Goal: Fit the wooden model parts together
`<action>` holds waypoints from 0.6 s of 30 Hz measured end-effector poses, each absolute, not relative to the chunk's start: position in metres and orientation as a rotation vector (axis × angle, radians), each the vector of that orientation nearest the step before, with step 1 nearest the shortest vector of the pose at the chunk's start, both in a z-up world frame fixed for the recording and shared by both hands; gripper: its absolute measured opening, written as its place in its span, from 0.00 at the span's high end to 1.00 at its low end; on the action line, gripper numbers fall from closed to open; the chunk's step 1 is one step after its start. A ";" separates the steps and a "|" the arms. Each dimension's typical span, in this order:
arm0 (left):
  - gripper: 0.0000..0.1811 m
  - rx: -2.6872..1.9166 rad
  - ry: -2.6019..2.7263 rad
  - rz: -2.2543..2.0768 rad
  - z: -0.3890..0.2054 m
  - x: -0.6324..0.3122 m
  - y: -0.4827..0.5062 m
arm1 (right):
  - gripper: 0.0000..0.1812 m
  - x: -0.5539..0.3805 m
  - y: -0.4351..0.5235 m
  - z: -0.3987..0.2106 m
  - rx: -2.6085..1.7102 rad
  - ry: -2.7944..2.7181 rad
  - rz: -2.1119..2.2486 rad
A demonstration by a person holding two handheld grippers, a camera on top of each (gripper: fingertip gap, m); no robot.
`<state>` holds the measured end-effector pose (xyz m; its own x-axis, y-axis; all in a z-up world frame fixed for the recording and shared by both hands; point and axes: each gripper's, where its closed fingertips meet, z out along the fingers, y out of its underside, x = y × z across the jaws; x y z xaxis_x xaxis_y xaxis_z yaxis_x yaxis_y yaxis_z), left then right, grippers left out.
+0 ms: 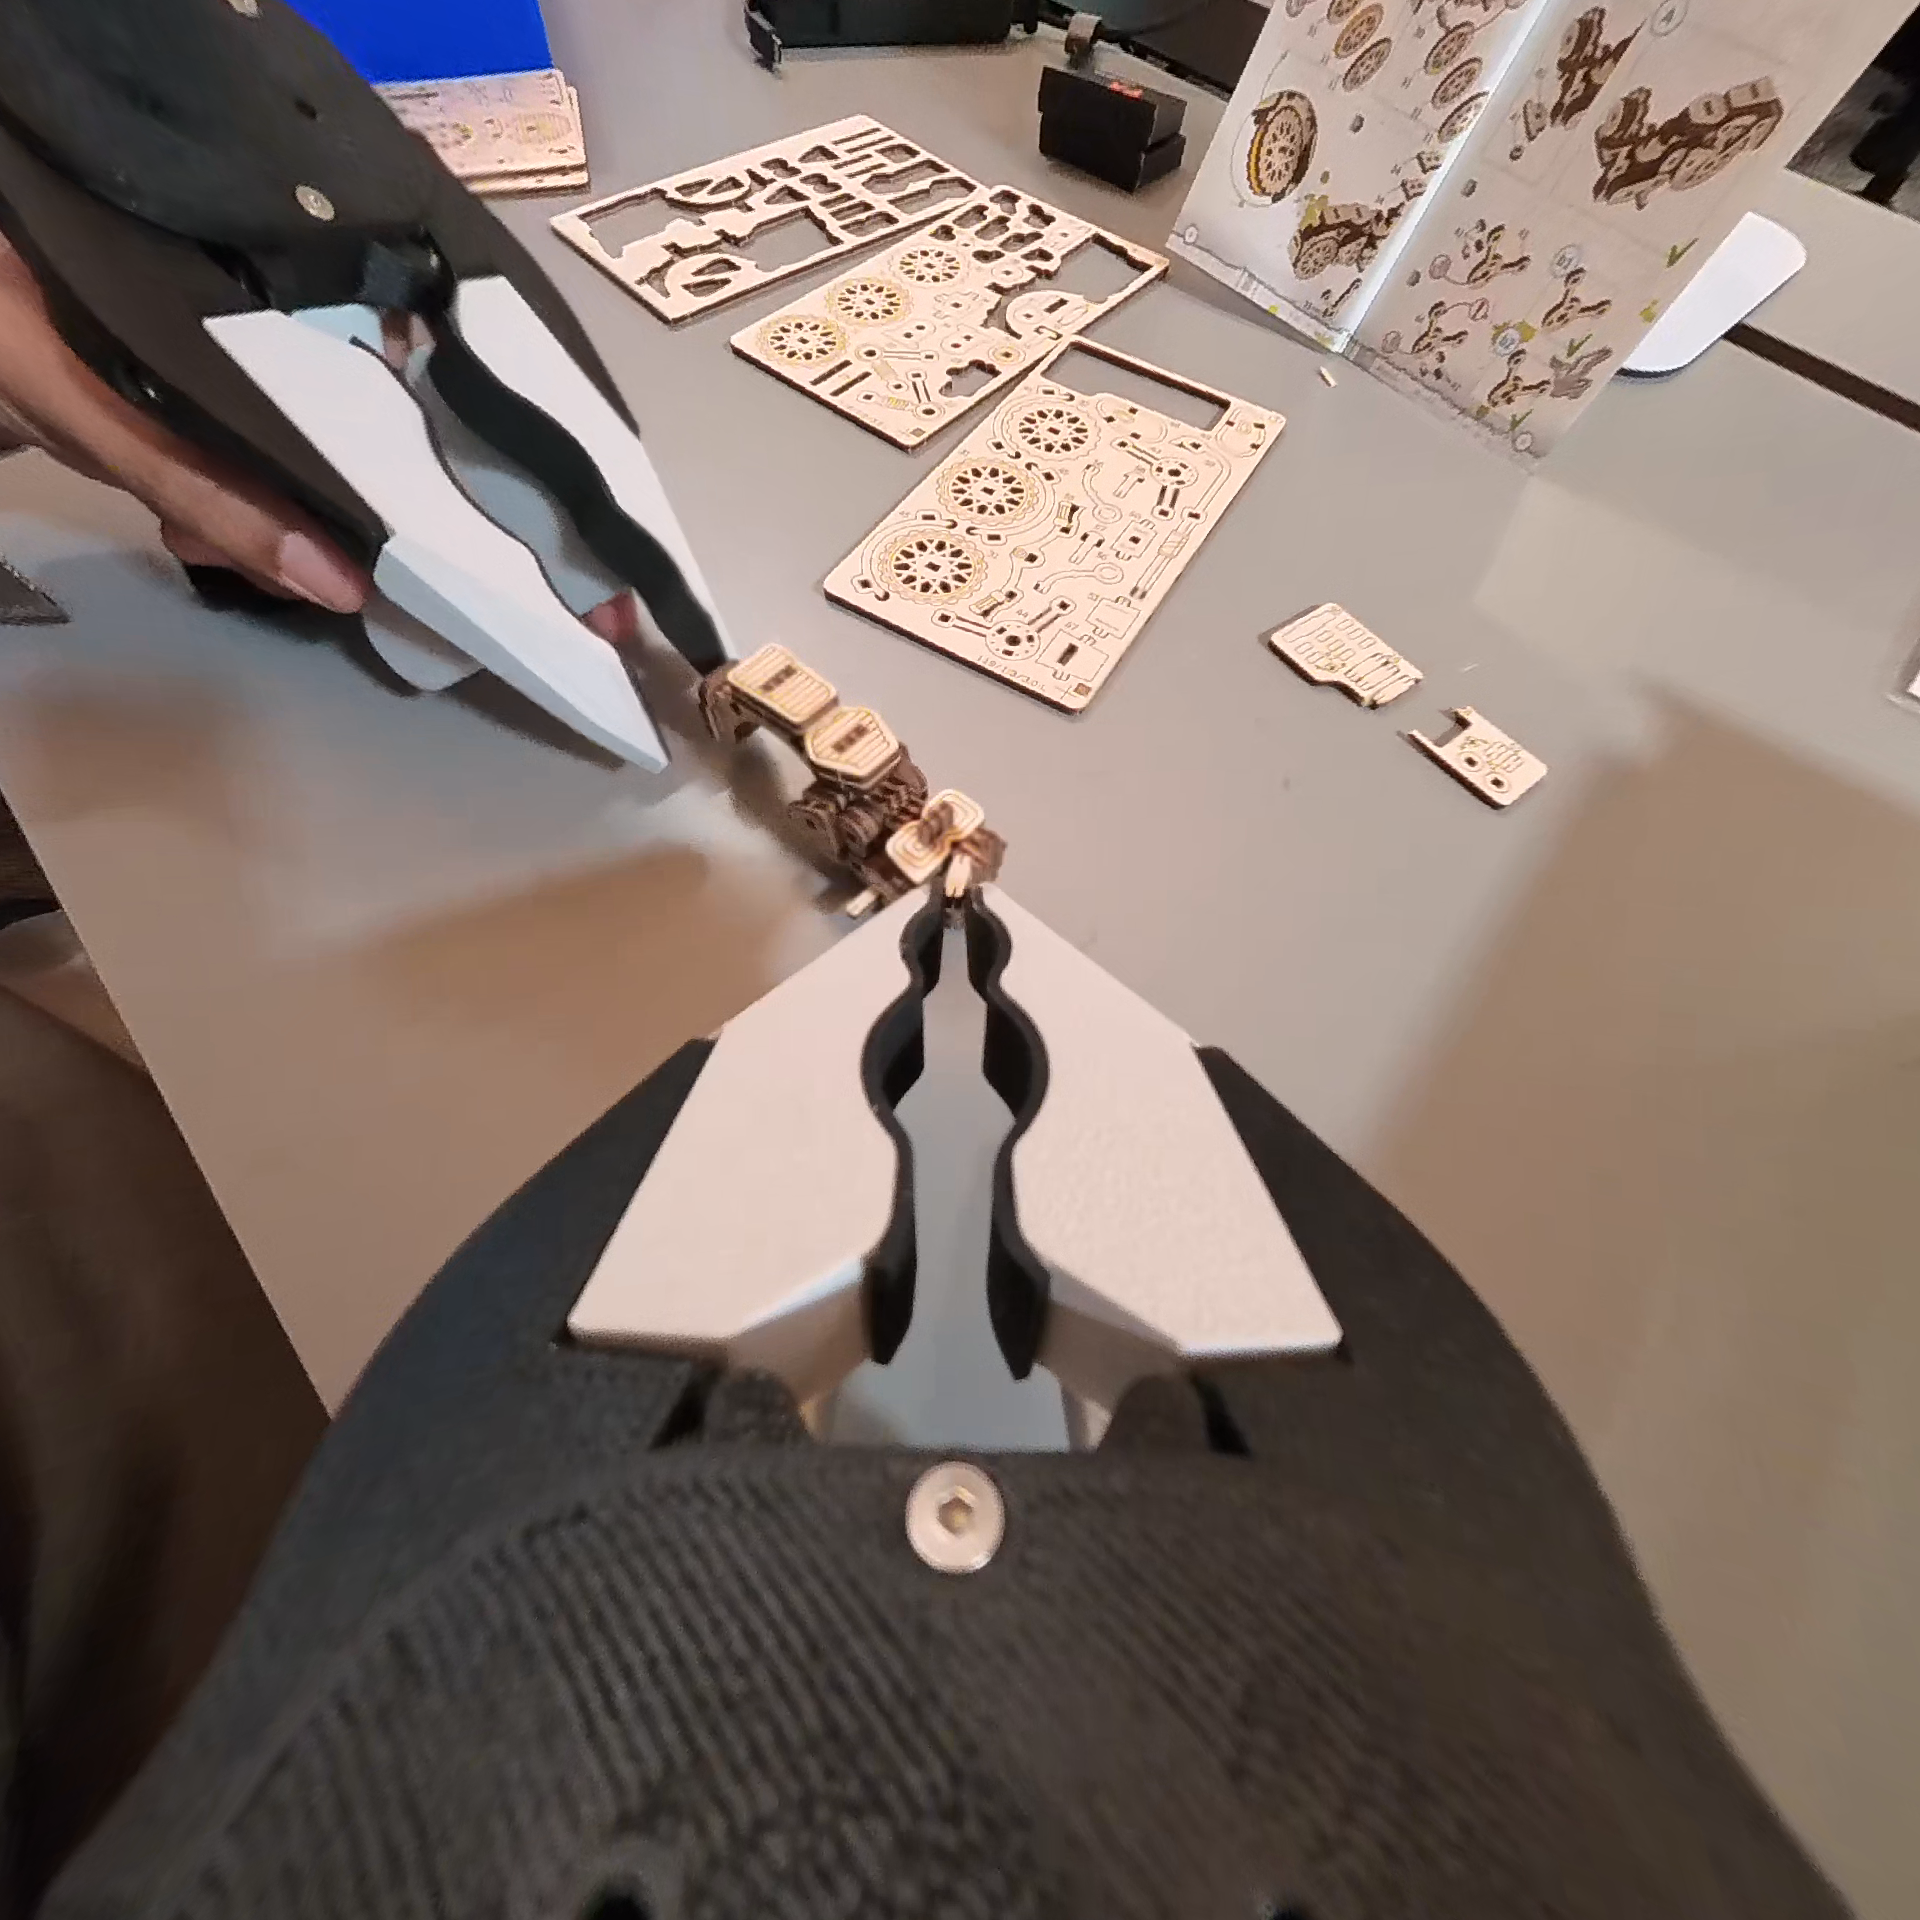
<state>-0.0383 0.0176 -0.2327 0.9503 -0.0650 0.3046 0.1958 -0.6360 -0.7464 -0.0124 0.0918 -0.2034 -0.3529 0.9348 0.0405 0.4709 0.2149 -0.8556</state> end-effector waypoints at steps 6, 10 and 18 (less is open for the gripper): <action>0.78 -2.206 -0.124 -0.334 -0.230 -0.041 0.013 | 0.99 -0.013 0.085 -0.194 -1.277 -1.899 1.151; 0.77 -2.179 -0.157 -0.298 -0.226 -0.049 0.015 | 0.99 -0.013 0.078 -0.185 -1.231 -1.882 1.211; 0.85 -2.240 -0.120 -0.392 -0.235 -0.042 0.021 | 1.00 -0.018 0.065 -0.181 -1.188 -1.894 1.289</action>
